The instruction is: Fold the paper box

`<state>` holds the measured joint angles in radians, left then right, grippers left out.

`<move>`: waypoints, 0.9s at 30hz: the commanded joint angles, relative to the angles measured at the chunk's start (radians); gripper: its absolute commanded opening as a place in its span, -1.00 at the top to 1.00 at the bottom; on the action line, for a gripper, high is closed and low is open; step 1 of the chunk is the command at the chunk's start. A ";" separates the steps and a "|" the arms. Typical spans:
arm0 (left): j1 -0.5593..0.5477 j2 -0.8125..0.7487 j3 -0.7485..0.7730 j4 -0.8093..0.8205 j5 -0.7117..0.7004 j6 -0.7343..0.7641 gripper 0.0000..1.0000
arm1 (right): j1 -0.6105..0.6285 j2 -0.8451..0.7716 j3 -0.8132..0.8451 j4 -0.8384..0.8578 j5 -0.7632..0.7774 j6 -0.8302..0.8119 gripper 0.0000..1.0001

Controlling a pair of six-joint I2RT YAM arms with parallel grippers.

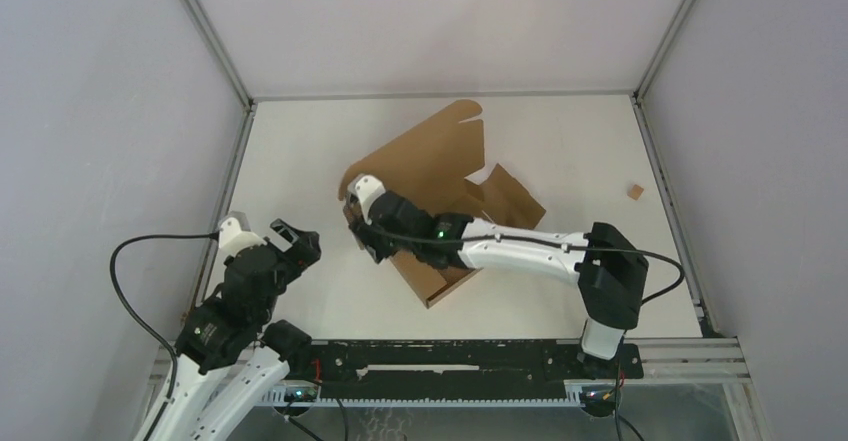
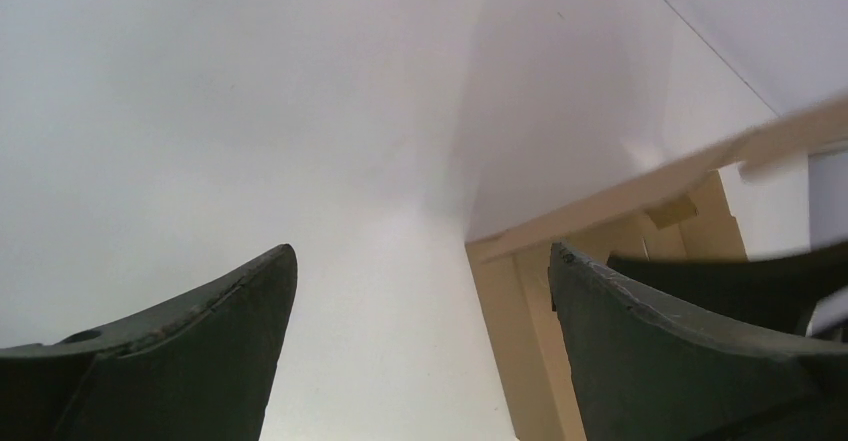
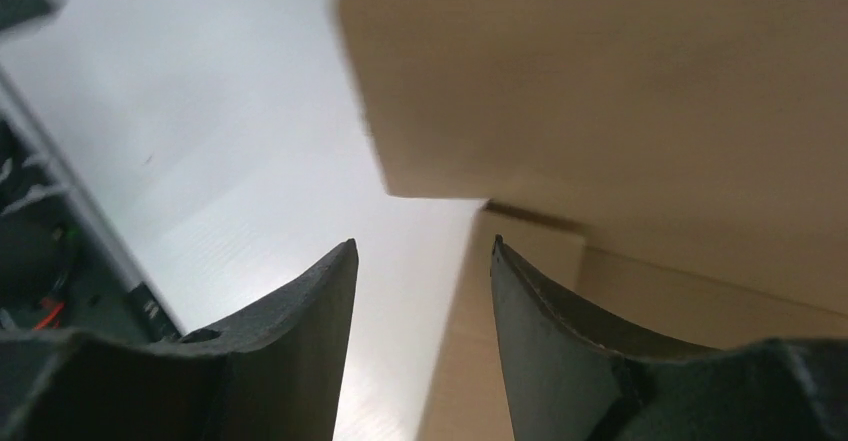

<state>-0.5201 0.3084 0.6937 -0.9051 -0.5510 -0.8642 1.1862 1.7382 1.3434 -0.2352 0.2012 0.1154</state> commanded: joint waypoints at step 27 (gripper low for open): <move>-0.204 0.492 -0.149 0.488 0.177 -0.119 -0.99 | -0.307 -0.526 -0.206 -0.107 -0.017 0.044 -0.19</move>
<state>-0.7490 0.6685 0.5095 -0.5674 -0.3389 -0.9871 0.8749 1.3388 1.2041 -0.3164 0.1501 0.1112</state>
